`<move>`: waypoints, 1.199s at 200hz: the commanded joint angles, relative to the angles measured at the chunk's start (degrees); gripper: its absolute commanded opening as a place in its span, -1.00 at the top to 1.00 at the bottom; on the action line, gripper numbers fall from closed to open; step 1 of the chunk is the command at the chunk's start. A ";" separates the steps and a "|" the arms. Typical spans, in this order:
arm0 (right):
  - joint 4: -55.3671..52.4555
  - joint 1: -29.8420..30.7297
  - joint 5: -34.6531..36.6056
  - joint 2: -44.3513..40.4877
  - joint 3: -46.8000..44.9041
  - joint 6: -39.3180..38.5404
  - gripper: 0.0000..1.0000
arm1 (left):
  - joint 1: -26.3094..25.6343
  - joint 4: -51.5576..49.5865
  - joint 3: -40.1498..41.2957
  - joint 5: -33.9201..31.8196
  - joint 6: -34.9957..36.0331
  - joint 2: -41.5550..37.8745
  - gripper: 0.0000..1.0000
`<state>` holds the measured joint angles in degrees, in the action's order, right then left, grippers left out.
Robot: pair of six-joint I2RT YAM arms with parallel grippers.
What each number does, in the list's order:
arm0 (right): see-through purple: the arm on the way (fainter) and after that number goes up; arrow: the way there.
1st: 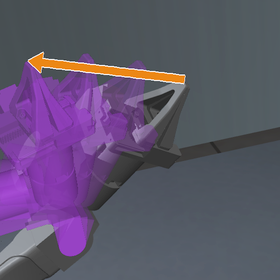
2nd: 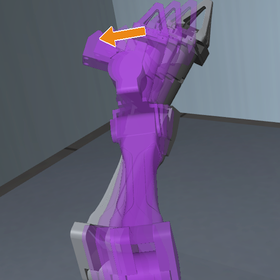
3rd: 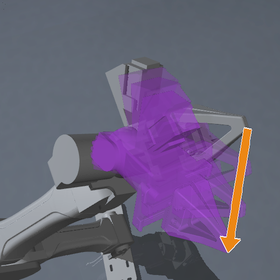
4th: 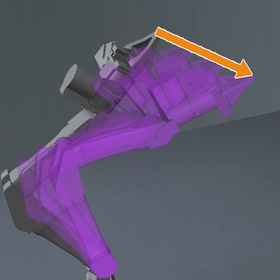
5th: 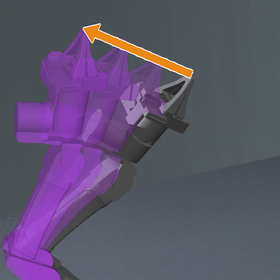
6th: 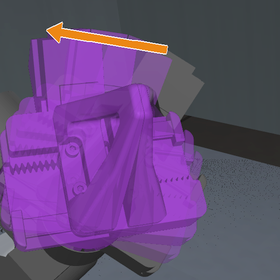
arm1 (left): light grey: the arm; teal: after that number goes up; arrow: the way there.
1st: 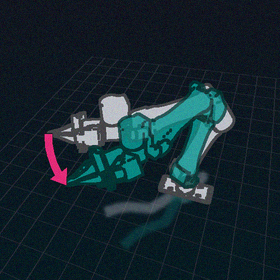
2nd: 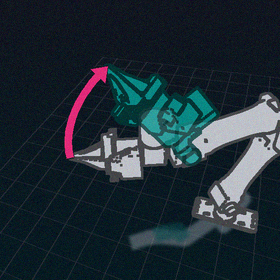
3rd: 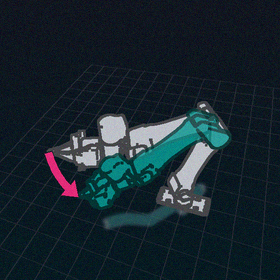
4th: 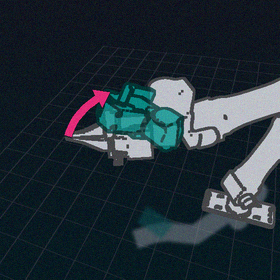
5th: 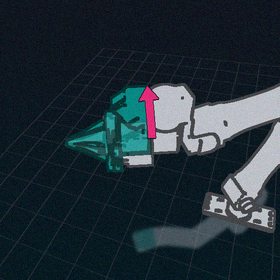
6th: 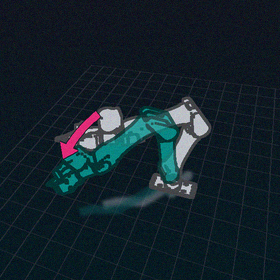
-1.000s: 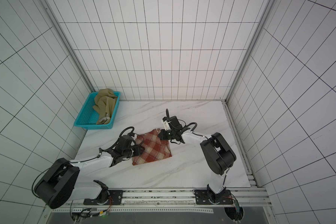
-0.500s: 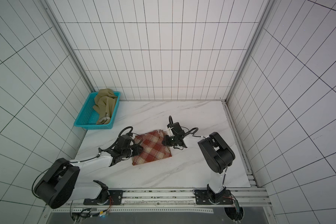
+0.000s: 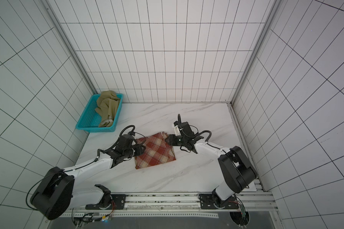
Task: Fold and stack skirts
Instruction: Smooth out the skirt at the center of the table, then move the skirt to the top-right of the table.
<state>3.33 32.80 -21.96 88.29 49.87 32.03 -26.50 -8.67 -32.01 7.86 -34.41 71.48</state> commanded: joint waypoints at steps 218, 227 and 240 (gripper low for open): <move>-4.20 -1.82 -1.88 16.00 6.95 -6.50 0.60 | 1.54 -3.20 -2.60 5.67 -0.33 -1.59 0.26; -4.12 -1.95 -1.73 16.03 7.25 -6.22 0.86 | 1.67 -3.35 -2.96 5.85 -0.18 -1.14 0.26; -4.04 -2.31 -1.13 15.72 7.49 -5.86 1.00 | 1.85 -3.57 -3.44 6.03 0.20 -0.52 0.26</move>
<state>-0.73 31.35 -23.46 103.39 52.99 25.63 -25.10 -11.90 -33.19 13.39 -35.31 69.95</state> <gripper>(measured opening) 0.050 0.369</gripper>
